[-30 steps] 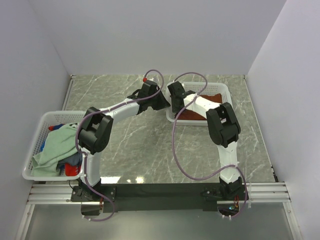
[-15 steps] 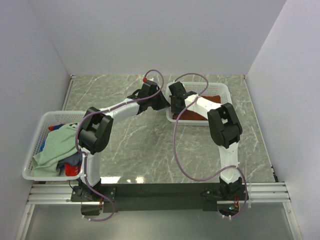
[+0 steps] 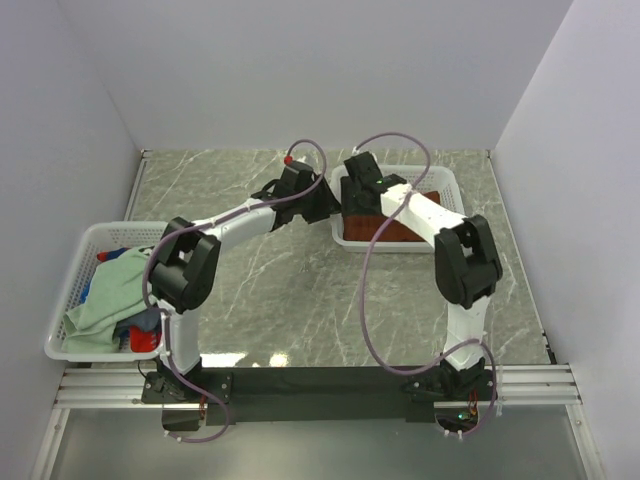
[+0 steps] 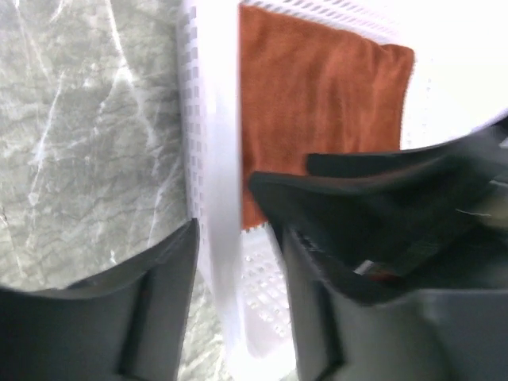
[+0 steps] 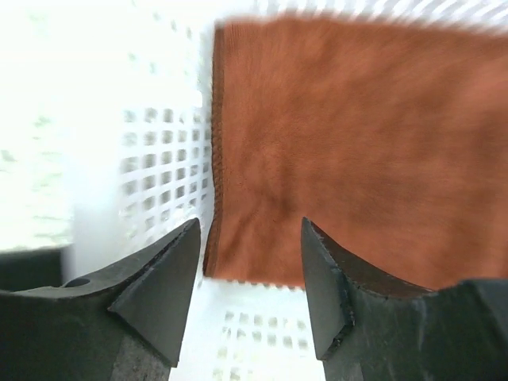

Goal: Fold and stack the towels
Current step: Neatly place the folded towel into the bin

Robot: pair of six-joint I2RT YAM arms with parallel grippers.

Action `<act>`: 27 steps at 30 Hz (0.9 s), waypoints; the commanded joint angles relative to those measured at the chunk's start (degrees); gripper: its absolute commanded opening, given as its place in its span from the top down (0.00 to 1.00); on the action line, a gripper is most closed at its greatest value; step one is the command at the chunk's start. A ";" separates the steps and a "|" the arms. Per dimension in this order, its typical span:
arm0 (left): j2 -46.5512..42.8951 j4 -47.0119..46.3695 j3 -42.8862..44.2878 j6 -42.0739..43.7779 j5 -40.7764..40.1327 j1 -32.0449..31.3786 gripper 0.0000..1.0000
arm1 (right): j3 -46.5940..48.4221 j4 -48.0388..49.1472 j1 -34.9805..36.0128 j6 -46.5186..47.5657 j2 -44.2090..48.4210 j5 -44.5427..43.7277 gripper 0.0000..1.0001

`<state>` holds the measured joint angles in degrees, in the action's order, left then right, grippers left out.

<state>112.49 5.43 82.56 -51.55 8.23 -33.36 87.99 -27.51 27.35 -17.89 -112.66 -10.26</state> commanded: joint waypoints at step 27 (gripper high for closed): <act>-54.10 16.56 -30.14 20.35 -20.18 16.31 0.02 | 2.97 -5.09 7.71 -11.82 5.71 -0.54 0.35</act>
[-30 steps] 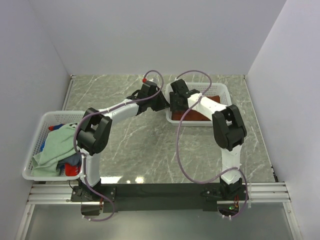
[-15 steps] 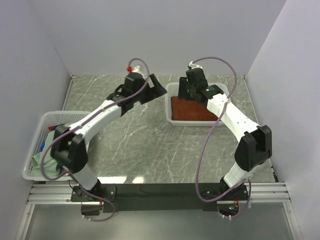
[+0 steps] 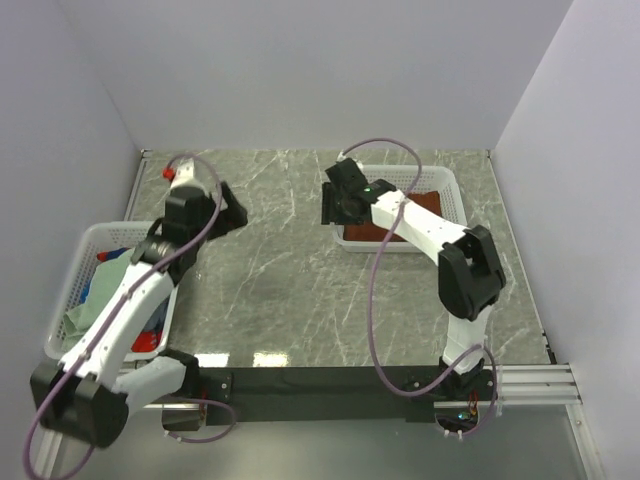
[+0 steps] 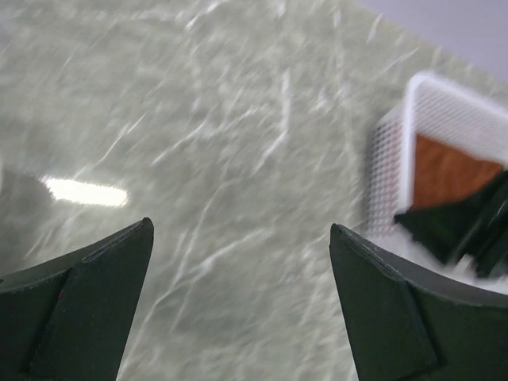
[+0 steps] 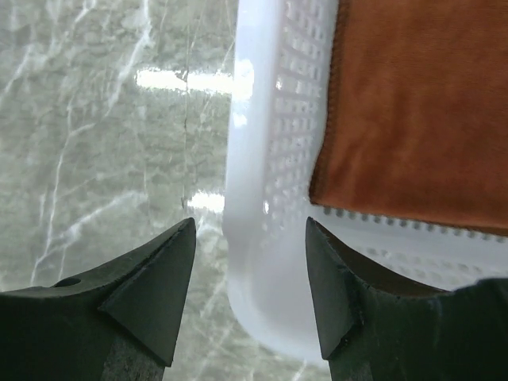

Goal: Fold and stack the towels
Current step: Neatly place the folded towel into the bin

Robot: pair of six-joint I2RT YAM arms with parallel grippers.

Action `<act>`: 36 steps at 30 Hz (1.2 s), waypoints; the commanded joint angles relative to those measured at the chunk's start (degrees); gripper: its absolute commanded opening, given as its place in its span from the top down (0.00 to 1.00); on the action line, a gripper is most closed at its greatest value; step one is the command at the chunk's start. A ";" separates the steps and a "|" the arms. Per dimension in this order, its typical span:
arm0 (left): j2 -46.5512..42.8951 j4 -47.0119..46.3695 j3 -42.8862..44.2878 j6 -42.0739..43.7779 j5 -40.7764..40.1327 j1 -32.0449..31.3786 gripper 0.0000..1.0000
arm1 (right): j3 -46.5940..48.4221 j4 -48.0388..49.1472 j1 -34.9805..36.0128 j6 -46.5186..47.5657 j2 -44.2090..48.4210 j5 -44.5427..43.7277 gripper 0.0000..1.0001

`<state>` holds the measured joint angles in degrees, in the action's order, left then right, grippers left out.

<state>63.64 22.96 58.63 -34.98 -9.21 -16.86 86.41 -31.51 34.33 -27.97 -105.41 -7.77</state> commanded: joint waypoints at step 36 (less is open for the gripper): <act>-3.17 -0.55 -10.20 5.28 -5.90 -0.10 0.06 | 2.71 7.86 -22.02 41.67 -4.90 -8.58 1.00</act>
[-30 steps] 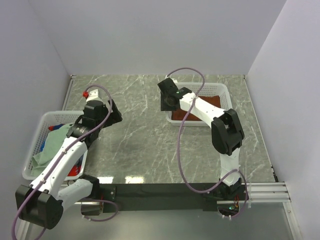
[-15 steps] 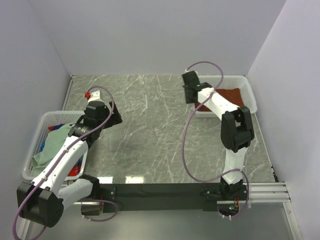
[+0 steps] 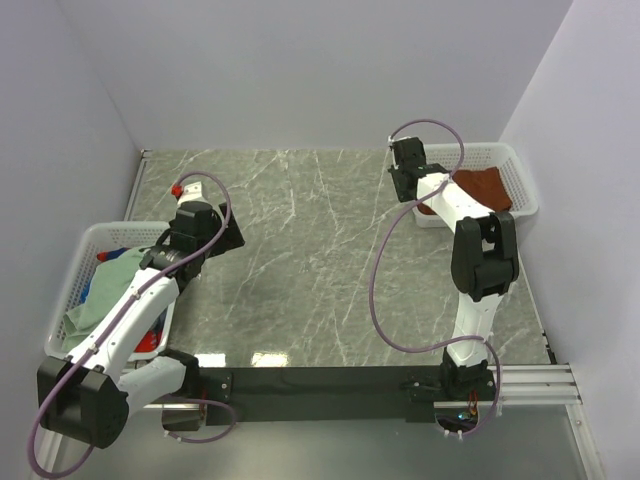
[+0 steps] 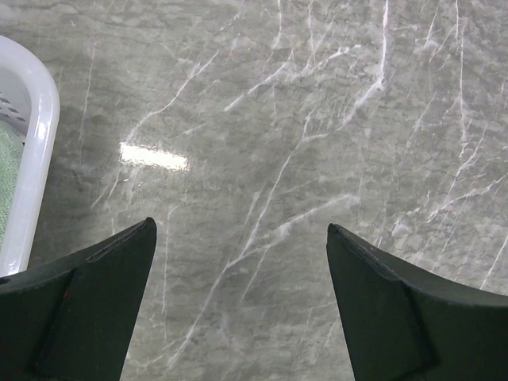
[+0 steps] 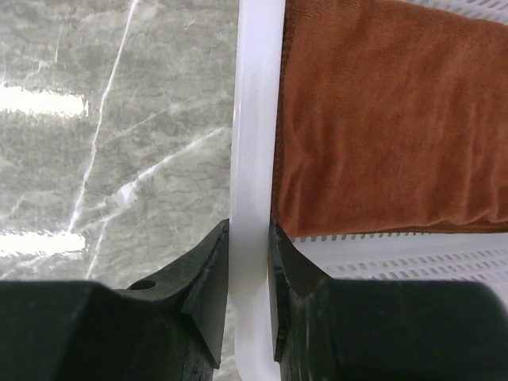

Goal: Fold and stack the towels
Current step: Neatly place the folded towel into the bin, then grab crumpled towel

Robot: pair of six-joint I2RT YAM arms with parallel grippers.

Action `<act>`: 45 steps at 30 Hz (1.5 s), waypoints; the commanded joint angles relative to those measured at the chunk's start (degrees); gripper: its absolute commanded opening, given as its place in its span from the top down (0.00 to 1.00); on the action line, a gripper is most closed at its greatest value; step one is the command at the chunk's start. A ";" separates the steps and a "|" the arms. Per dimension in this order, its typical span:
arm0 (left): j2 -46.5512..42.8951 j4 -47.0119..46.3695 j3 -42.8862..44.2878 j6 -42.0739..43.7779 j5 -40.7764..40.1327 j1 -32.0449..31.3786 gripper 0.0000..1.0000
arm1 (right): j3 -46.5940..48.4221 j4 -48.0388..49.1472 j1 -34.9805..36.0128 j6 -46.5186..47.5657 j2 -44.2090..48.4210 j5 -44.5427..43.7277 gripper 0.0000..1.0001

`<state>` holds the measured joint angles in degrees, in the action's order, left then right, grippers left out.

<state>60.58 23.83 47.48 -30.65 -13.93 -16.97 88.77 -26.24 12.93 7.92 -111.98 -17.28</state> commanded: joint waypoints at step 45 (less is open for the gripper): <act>17.65 11.85 7.71 -11.45 -16.91 21.81 0.78 | -40.08 6.55 6.23 -21.19 66.19 24.57 0.18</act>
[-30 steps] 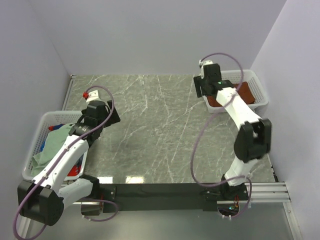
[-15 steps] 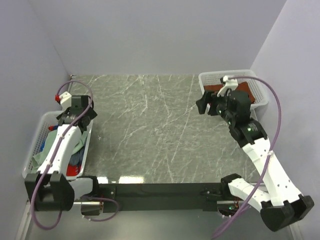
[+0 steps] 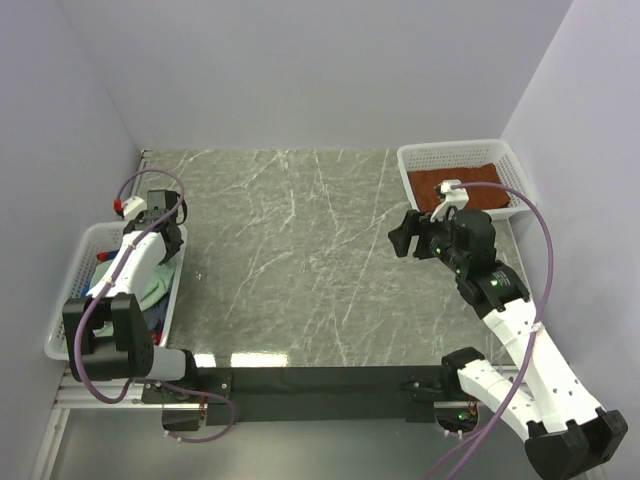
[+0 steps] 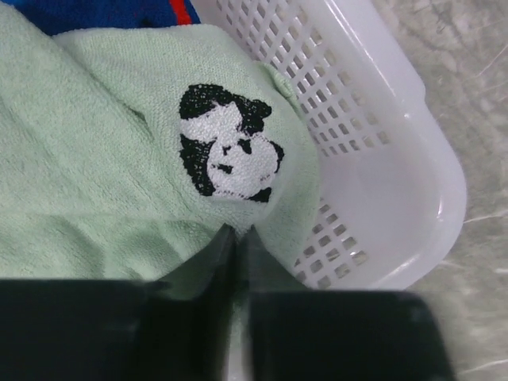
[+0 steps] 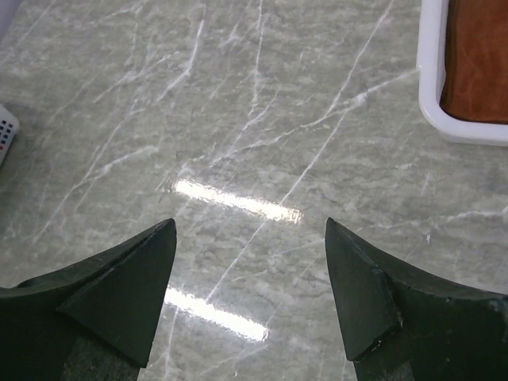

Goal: Fold and stack the towels
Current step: Grab crumpled towel, then move the towel to the center of the board

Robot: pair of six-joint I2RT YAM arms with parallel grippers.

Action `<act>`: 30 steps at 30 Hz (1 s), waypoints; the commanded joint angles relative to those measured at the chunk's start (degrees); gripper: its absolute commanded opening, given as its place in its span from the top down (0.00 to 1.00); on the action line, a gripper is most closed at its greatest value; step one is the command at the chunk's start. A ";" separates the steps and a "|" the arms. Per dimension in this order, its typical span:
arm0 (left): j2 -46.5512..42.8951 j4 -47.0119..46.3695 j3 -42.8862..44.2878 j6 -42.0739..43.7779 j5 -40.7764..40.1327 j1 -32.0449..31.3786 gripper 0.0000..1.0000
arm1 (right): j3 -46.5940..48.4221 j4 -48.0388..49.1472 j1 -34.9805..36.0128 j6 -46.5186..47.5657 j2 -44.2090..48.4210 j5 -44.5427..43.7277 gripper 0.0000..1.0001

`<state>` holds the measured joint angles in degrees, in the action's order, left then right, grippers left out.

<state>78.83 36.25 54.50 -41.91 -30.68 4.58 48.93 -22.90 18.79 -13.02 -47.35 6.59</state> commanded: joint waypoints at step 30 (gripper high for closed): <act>-9.73 -5.47 29.75 14.58 11.82 -52.73 0.83 | 1.00 0.57 0.29 -0.61 6.39 0.79 0.18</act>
<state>73.25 39.05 94.39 -28.01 -32.86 -46.06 48.80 -22.79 18.79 -13.87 -42.89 6.92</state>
